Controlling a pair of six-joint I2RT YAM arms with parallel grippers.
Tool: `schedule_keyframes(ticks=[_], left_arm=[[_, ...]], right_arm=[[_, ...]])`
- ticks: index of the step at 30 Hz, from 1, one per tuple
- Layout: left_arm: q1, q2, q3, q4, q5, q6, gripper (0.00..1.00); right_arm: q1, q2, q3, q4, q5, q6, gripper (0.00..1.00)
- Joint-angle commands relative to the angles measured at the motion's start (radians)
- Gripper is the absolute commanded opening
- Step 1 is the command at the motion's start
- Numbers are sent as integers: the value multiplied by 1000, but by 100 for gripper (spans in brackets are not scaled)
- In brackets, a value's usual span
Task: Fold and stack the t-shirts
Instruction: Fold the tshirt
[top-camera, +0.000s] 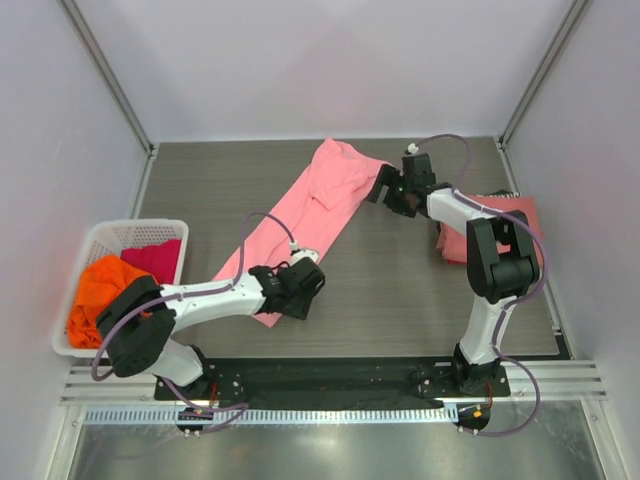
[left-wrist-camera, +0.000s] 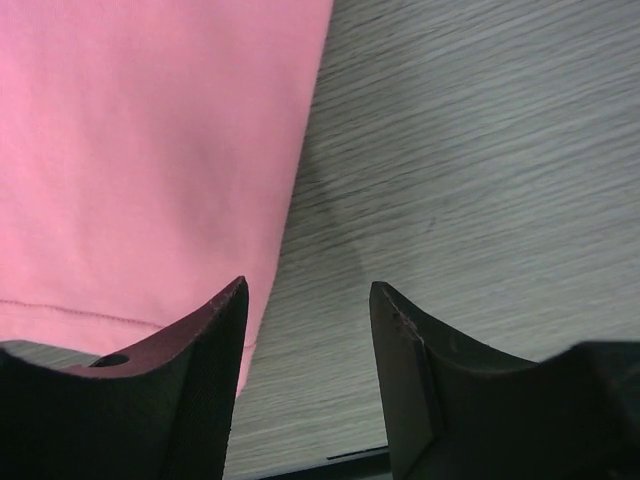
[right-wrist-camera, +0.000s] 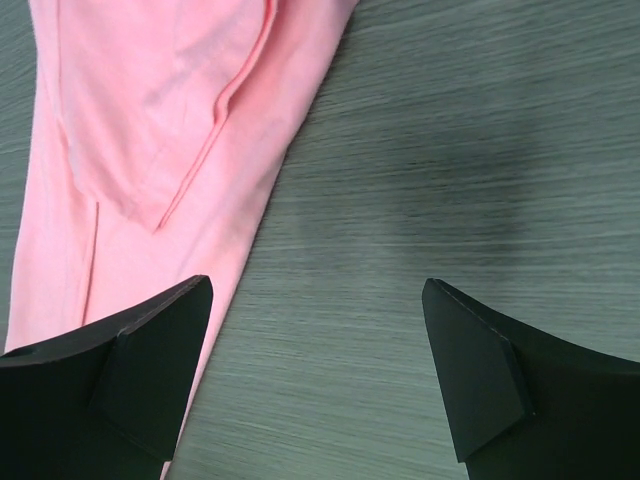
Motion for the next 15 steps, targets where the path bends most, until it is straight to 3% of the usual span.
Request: schedule_keyframes(ticks=[1, 8, 12, 15], left_arm=[[-1, 35, 38, -34, -72, 2, 53], [-1, 129, 62, -69, -115, -29, 34], [-1, 167, 79, -77, -77, -49, 0], [-4, 201, 111, -67, -8, -54, 0]], right_arm=[[3, -23, 0, 103, -62, 14, 92], [-28, -60, -68, 153, -78, 37, 92], [-54, -101, -102, 201, -99, 49, 92], [-63, -114, -113, 202, -102, 49, 92]])
